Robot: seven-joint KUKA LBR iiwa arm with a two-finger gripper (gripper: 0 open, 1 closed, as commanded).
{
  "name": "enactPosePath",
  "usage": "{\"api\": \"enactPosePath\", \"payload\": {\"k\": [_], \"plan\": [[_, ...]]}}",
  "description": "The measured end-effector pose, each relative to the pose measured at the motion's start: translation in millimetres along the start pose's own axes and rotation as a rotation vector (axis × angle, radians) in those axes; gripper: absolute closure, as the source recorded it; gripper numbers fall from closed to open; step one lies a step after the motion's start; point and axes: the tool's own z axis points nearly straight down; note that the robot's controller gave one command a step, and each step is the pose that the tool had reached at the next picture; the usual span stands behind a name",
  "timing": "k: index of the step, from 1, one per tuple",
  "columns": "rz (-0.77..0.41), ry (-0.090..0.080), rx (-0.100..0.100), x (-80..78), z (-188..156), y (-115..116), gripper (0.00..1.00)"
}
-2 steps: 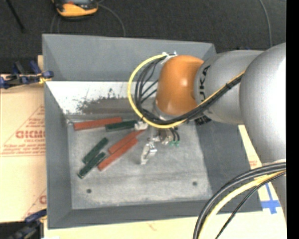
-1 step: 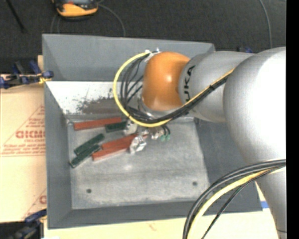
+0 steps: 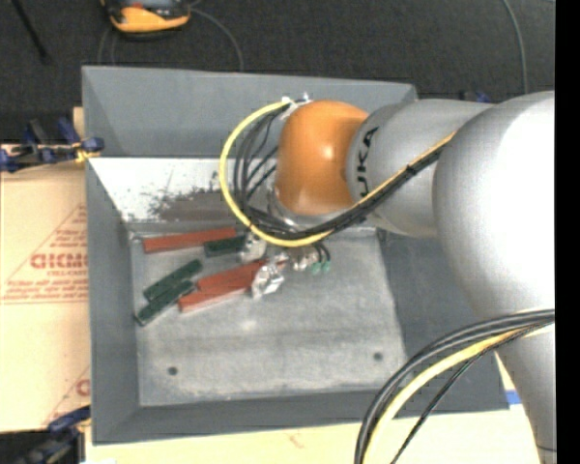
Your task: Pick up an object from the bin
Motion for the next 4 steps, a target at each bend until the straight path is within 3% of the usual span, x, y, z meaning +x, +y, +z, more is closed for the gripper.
{"api": "enactPosePath", "payload": {"k": [1,2,3,4], "plan": [[-0.007,-0.002,-0.003,-2.5,-31,12,1.0],[0.007,0.0,-0.005,7.1,-96,4,1.0],[-0.027,-0.003,-0.003,-4.6,-166,10,1.0],[-0.037,-0.009,-0.003,-6.7,-179,12,1.0]]}}
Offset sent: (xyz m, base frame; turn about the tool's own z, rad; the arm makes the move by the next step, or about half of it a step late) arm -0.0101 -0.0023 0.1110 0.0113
